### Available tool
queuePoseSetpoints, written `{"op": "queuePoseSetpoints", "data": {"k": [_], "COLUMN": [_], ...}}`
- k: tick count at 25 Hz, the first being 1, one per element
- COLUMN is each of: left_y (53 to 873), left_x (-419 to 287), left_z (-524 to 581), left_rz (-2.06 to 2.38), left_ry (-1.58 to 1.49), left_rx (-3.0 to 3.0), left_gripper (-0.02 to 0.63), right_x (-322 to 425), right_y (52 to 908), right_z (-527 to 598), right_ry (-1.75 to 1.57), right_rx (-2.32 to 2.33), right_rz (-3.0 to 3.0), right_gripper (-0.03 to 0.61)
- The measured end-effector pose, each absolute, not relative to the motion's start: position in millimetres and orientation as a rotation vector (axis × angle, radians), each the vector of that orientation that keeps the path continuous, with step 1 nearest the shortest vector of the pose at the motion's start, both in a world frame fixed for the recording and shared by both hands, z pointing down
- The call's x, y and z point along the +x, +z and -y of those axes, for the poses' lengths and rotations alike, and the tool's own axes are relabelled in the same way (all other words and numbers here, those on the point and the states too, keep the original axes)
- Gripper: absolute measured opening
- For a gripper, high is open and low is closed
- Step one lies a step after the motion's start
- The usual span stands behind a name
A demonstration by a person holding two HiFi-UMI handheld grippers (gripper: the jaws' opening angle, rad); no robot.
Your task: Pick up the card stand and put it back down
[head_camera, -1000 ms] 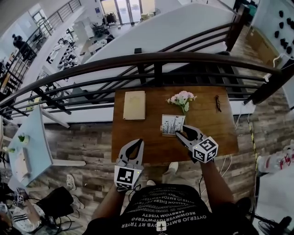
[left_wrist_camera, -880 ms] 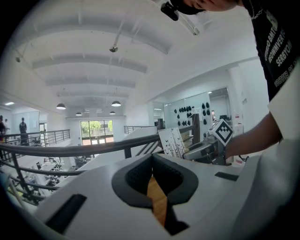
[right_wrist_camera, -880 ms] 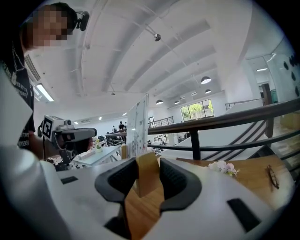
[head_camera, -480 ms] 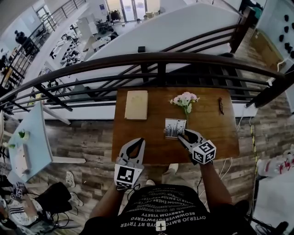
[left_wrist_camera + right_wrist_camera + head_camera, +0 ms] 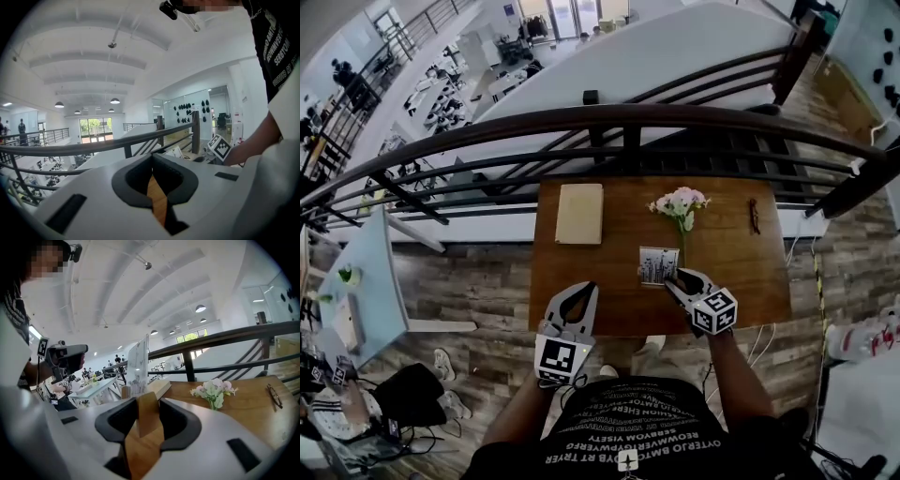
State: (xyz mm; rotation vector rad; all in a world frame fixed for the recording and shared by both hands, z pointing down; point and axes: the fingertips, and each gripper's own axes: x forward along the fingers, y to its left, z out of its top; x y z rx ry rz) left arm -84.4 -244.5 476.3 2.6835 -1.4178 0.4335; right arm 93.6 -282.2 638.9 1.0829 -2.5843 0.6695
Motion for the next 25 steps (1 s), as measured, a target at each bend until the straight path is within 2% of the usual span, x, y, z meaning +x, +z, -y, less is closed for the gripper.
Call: {"op": "queuePoseSetpoints", "data": {"k": [25], "left_y": [494], "left_x": [-90], "left_z": [254], "left_rz": [1.435], "left_ry": [0.501], "left_rx": [2.62], "left_gripper": [0.023], "right_x": [105], "right_y": [742], "right_z": [297], "right_ry": [0.723], "right_rx": [1.084], "right_rz": [2.478], "right_gripper": [0.161]}}
